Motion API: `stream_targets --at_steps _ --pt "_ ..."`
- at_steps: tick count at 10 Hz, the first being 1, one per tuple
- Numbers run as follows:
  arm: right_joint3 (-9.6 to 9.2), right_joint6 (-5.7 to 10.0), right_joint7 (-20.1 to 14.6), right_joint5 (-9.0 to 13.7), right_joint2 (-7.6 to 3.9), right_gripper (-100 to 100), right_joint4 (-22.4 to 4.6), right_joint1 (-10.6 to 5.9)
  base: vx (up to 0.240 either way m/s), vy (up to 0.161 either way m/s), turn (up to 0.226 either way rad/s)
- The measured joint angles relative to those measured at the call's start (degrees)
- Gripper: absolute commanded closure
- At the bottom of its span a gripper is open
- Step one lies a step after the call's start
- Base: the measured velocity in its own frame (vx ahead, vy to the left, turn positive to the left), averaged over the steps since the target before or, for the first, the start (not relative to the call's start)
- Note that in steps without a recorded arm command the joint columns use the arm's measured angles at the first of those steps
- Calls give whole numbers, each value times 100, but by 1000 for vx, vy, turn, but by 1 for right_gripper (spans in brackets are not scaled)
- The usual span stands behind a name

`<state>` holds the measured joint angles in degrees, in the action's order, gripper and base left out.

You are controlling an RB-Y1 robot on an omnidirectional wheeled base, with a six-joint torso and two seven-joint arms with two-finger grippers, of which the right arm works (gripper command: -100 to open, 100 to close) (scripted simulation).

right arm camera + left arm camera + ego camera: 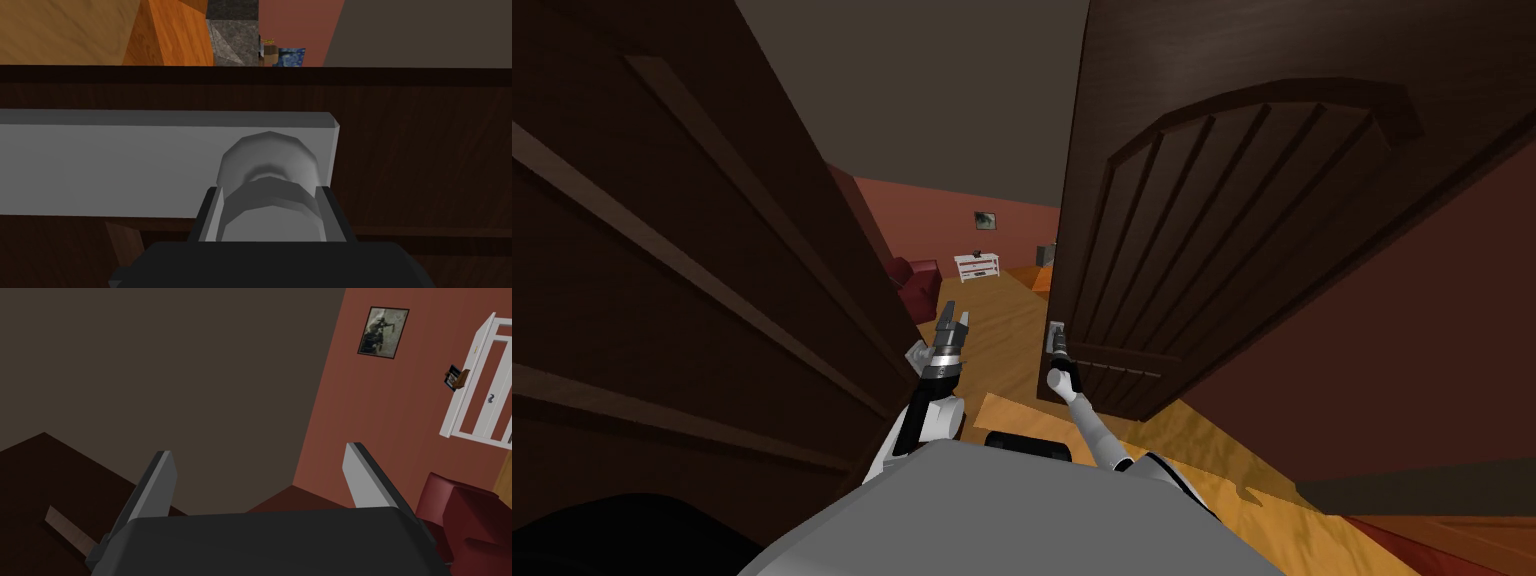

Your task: Push the door open

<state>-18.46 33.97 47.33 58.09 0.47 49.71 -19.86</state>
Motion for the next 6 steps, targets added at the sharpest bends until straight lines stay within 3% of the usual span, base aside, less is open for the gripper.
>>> stream_targets --at_steps 3,4,6 --pt "-19 126 144 201 -81 100 -55 22 130 25 54" --pt "-32 184 262 306 -146 100 80 127 158 42 9" --pt "-7 384 380 490 -167 100 -68 -10 171 16 26"
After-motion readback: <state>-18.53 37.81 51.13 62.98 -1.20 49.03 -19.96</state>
